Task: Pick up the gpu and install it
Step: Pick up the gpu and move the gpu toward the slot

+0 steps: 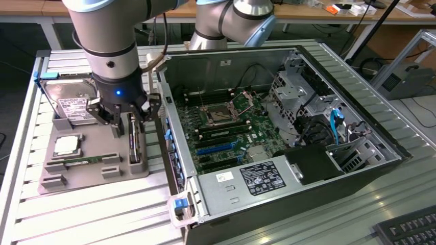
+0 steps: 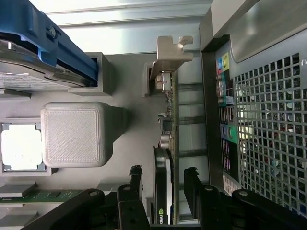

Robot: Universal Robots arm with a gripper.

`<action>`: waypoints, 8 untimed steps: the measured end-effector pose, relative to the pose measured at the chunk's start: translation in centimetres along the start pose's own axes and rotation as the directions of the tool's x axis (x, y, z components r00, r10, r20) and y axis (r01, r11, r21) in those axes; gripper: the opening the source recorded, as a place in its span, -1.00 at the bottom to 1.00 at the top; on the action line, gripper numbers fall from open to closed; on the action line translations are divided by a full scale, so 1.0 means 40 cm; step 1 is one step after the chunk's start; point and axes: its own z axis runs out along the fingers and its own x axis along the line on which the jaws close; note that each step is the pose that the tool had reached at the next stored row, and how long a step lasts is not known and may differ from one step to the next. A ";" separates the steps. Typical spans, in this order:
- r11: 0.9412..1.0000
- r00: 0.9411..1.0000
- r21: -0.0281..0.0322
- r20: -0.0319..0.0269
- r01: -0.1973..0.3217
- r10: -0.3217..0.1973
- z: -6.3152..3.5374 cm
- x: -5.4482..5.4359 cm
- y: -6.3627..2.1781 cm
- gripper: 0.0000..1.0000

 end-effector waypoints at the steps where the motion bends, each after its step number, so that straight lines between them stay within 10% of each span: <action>1: 1.000 1.000 0.000 0.000 0.000 0.000 0.001 0.000 0.000 -0.04; 8: 1.000 1.000 0.000 0.000 0.000 0.000 0.007 0.000 0.000 -0.04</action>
